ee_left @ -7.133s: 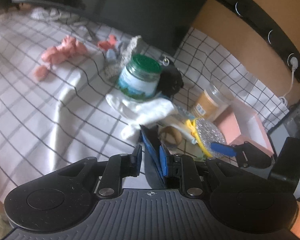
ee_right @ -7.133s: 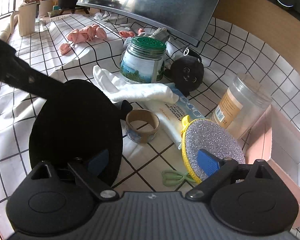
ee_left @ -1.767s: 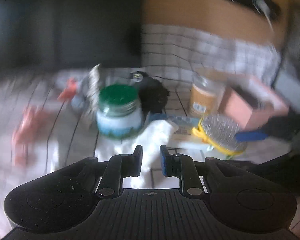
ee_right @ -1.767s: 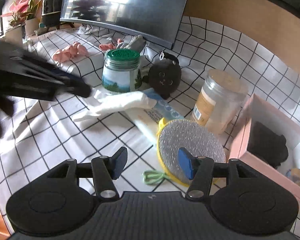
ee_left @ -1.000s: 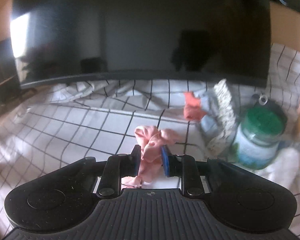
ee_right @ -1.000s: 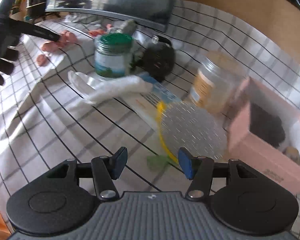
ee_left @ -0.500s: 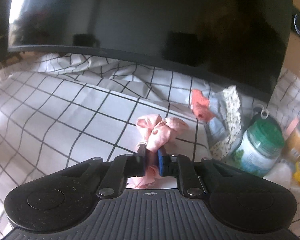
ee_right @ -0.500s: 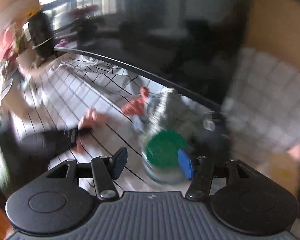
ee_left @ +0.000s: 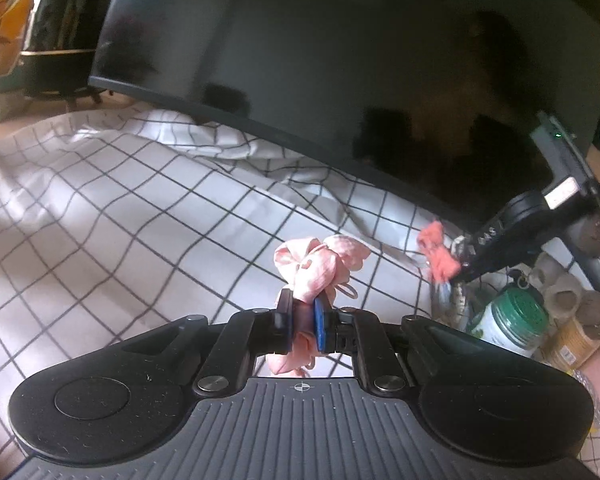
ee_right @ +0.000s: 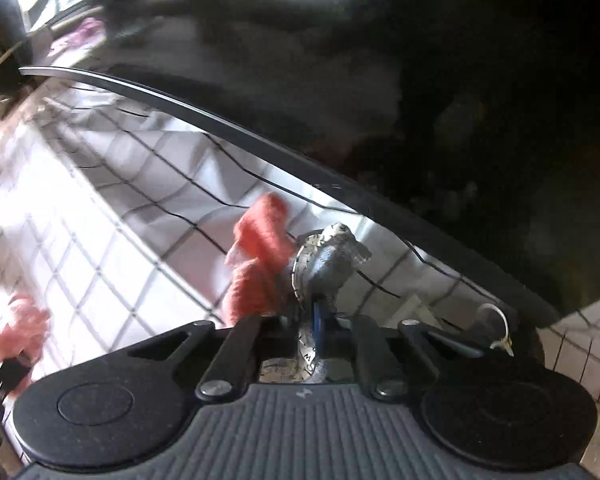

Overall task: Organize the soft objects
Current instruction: 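Carry the scrunchie and grey cloth to the pink box and open both tools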

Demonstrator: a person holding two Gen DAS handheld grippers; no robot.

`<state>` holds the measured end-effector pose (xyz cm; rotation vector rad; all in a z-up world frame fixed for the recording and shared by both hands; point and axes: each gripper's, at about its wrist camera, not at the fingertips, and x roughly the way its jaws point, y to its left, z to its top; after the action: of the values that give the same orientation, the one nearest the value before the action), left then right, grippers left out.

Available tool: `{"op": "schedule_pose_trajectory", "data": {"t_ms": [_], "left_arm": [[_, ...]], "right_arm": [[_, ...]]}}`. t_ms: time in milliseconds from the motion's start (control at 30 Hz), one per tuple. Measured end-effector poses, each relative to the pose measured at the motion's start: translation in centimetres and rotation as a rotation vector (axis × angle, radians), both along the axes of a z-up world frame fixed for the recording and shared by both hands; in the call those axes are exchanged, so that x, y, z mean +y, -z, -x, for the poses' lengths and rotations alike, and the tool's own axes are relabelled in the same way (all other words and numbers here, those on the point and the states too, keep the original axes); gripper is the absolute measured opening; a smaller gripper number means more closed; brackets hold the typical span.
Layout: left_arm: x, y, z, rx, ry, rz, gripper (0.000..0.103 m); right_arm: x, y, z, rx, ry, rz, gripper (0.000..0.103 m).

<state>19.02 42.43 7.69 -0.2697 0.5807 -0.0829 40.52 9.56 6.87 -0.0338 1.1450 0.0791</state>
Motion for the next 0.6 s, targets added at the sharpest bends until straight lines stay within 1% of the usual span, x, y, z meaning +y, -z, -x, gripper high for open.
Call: {"op": "schedule_pose_trajectory", "data": {"t_ms": [67, 167, 233, 267, 333, 400, 500, 600], "left_arm": [[0.1, -0.8, -0.4, -0.022, -0.014, -0.007, 0.013], [-0.3, -2.8, -1.4, -0.061, -0.025, -0.038, 0.013], [-0.9, -4.6, -2.6, -0.083, -0.02, -0.06, 0.013], [-1.3, -5.3, -3.0, -0.089, -0.016, -0.07, 0.013], [-2.4, -7.1, -3.9, -0.102, -0.003, -0.093, 0.013], [-3.8, -8.8, -4.4, -0.124, 0.017, -0.104, 0.013], [-6.5, -10.7, -4.5, -0.16, 0.068, -0.115, 0.013], [-10.3, -12.0, -4.7, -0.178, 0.137, -0.114, 0.013]], "right_arm": [[0.4, -2.4, 1.1, -0.051, -0.064, -0.036, 0.006], [0.2, -7.4, 3.6, -0.143, -0.134, -0.096, 0.006], [-0.3, -11.0, 5.7, -0.221, -0.161, -0.104, 0.006], [-0.6, -12.2, 6.5, -0.248, -0.167, -0.108, 0.006], [-2.1, -15.3, 8.6, -0.311, -0.161, -0.106, 0.006], [-4.2, -17.5, 10.7, -0.359, -0.135, -0.107, 0.006], [-7.4, -19.9, 14.0, -0.419, -0.094, -0.095, 0.006], [-10.6, -21.3, 16.9, -0.464, -0.056, -0.063, 0.006]]}}
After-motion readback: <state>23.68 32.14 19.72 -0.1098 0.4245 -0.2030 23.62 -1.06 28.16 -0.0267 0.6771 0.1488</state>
